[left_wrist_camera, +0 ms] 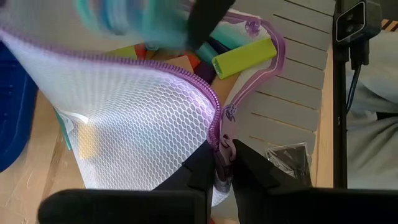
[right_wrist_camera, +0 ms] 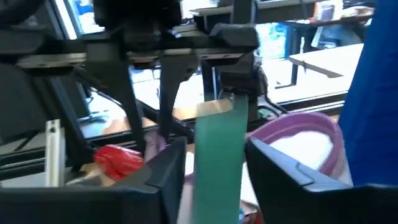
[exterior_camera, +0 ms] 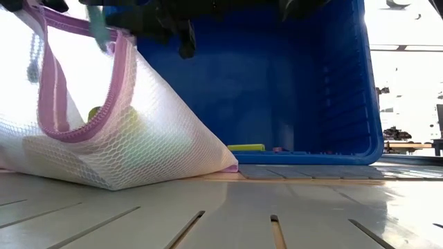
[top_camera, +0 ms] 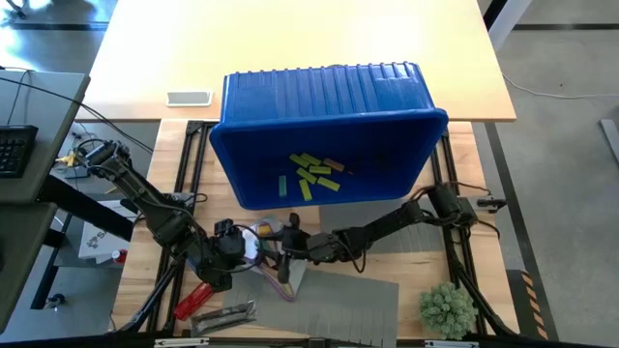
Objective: Sort blocks
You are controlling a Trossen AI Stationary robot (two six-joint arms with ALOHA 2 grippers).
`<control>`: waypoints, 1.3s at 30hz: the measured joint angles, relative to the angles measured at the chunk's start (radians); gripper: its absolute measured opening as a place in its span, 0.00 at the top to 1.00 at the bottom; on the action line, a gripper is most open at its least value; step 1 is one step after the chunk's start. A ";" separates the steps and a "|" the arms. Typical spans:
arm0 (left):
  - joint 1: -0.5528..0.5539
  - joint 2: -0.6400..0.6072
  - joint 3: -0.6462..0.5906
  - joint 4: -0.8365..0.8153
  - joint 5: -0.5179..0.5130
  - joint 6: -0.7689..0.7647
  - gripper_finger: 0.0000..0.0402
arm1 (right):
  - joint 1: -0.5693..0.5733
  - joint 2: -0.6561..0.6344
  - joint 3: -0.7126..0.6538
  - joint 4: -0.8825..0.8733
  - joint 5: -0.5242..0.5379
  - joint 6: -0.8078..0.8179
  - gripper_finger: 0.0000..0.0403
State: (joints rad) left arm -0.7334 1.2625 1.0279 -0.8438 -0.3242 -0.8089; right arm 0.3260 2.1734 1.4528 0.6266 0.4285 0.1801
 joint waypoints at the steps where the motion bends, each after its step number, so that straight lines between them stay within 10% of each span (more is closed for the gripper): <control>1: 0.000 0.000 0.000 0.001 0.000 0.000 0.94 | -0.003 0.000 0.000 -0.002 0.005 -0.004 0.62; 9: 0.000 0.000 0.000 0.004 0.000 0.000 0.94 | 0.002 -0.027 0.000 -0.004 -0.020 -0.129 0.47; 22: 0.000 0.000 0.000 0.005 0.000 0.000 0.94 | 0.167 -0.126 0.002 -0.436 -0.207 -0.339 0.46; 39: 0.000 0.000 0.000 0.006 0.000 0.000 0.94 | 0.286 -0.061 -0.002 -0.758 -0.151 -0.521 0.45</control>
State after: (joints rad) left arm -0.7334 1.2629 1.0279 -0.8379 -0.3239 -0.8089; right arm 0.6123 2.1120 1.4506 -0.1313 0.2774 -0.3404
